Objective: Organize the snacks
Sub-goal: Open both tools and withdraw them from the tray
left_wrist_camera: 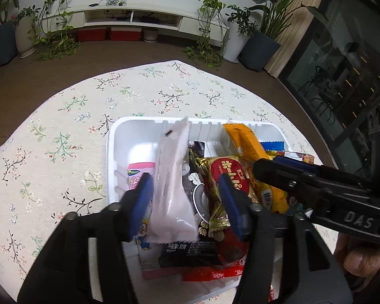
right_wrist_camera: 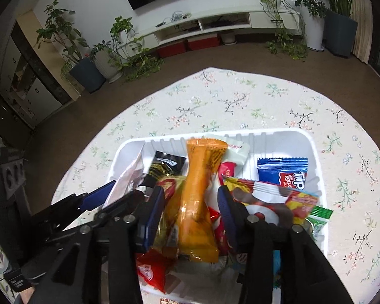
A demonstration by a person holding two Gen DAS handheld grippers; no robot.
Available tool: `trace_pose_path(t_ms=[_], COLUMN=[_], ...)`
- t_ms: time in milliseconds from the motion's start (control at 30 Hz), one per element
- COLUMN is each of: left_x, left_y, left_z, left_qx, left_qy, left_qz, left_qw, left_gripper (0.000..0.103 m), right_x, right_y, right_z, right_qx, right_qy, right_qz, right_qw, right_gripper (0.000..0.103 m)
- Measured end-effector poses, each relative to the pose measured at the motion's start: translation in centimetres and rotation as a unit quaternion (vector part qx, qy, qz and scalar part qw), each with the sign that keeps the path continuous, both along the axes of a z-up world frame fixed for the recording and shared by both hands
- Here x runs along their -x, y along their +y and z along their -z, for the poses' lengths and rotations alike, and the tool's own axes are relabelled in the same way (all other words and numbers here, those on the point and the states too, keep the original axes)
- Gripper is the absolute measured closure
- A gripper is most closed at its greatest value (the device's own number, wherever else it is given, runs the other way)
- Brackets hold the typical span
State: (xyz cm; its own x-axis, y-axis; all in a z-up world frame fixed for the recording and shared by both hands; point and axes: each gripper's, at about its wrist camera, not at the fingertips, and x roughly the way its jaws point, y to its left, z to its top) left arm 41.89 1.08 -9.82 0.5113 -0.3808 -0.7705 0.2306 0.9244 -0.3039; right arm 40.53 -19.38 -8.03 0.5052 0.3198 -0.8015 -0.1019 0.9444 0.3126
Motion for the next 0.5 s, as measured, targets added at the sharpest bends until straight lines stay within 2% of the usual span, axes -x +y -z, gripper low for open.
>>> trace_pose_path(t_ms=[133, 267, 300, 367, 400, 433, 500], left_x=[0.7, 2.0, 2.3, 3.6, 4.0, 4.8, 6.4], left_y=[-0.2, 0.0, 0.1, 0.4, 0.4, 0.5, 0.6], left_z=[-0.7, -2.0, -2.4, -3.3, -3.7, -4.1, -4.7], left_qx=[0.002, 0.006, 0.007, 0.012, 0.013, 0.014, 0.014], left_qy=[-0.007, -0.018, -0.021, -0.030, -0.033, -0.036, -0.041], left_qz=[0.005, 0.007, 0.007, 0.009, 0.009, 0.011, 0.013], left_qw=[1.0000, 0.9998, 0.9997, 0.9994, 0.9993, 0.9992, 0.9990], left_gripper=[0.045, 0.034, 0.030, 0.011, 0.007, 0.002, 0.000], right_x=[0.8, 2.0, 2.4, 3.7, 4.5, 5.2, 6.7], right_y=[0.0, -0.4, -0.6, -1.3, -1.7, -2.1, -2.7], right_z=[-0.9, -2.2, -2.6, -3.5, -3.9, -4.2, -4.8], right_qx=[0.002, -0.006, -0.011, -0.031, -0.041, -0.049, -0.062], right_qy=[-0.011, -0.024, -0.028, -0.039, -0.045, -0.050, -0.060], right_qz=[-0.004, -0.005, -0.004, 0.001, 0.002, 0.002, 0.001], right_qw=[1.000, 1.000, 1.000, 0.999, 0.998, 0.998, 0.996], right_gripper=[0.051, 0.048, 0.044, 0.034, 0.025, 0.021, 0.012])
